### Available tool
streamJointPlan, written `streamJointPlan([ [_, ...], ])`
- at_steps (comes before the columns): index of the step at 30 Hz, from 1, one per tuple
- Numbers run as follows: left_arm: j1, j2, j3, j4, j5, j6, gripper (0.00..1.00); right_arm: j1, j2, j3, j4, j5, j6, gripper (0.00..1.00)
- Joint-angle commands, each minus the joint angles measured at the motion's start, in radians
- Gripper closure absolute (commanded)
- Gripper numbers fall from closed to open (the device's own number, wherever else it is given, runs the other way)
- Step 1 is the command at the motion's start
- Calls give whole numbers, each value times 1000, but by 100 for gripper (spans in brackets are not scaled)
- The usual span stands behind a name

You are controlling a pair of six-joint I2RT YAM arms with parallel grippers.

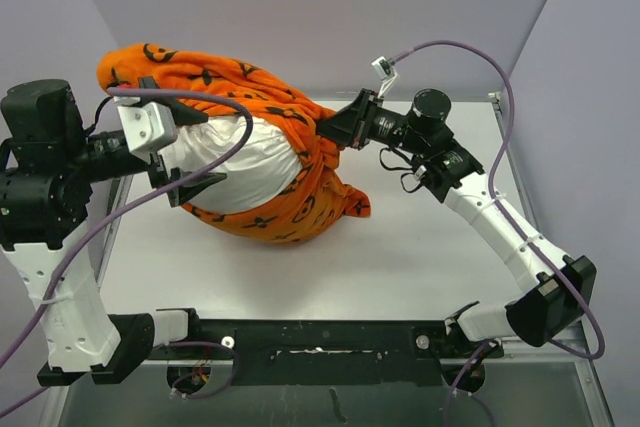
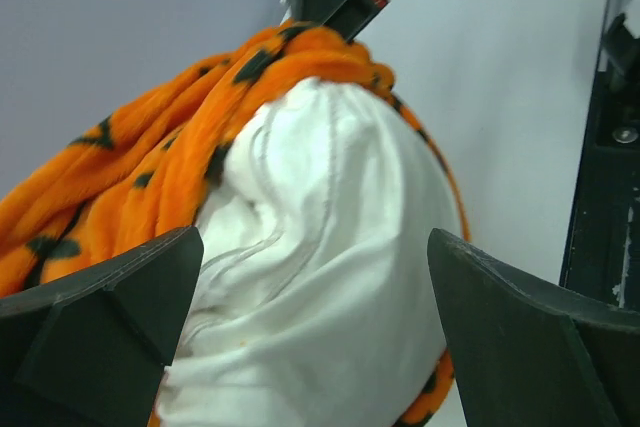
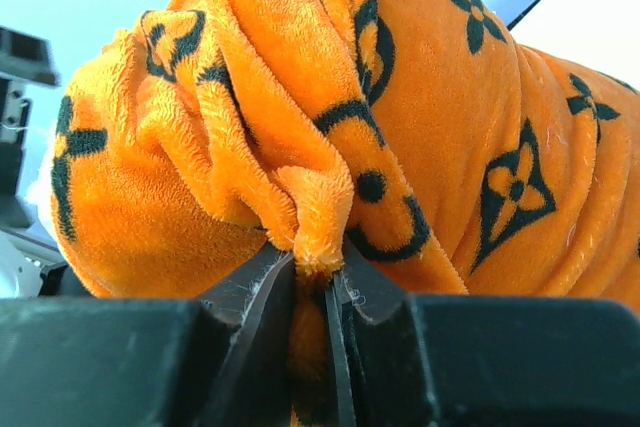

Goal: Remove the pillowcase from the pillow
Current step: Remove the pillow from the pillowcase.

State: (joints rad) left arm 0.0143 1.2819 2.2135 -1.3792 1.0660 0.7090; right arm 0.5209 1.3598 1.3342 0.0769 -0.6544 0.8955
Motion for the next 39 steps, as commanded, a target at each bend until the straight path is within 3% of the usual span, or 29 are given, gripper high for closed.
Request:
streamJointPlan([
  [1,-31,35,92,-133,178,95,3,41,37,63,-66,112,-79,100],
  [4,-129,33,45,-40,141,-3,5,56,32,61,-75,118,-99,100],
  [10,-389,72,-10,-15,-221,29,9,62,-3,49,-92,134,-125,100],
  [16,-448,31,-139,89,-413,56,18,62,-8,69,-125,133,-150,100],
  [20,-484,-40,-281,210,-526,109,31,62,-8,75,-131,121,-156,100],
  [22,-505,-64,-329,247,-563,124,42,54,-10,77,-133,121,-158,100],
  [25,-526,-83,-371,275,-591,138,80,2,-7,82,-137,112,-141,100],
  [27,-528,-92,-381,284,-588,128,97,-59,3,83,-127,84,-113,100],
  [32,-528,-106,-364,203,-512,156,100,-173,47,111,-127,21,-92,100],
  [39,-528,-101,-333,25,-344,171,100,-246,97,155,-157,63,-108,100],
])
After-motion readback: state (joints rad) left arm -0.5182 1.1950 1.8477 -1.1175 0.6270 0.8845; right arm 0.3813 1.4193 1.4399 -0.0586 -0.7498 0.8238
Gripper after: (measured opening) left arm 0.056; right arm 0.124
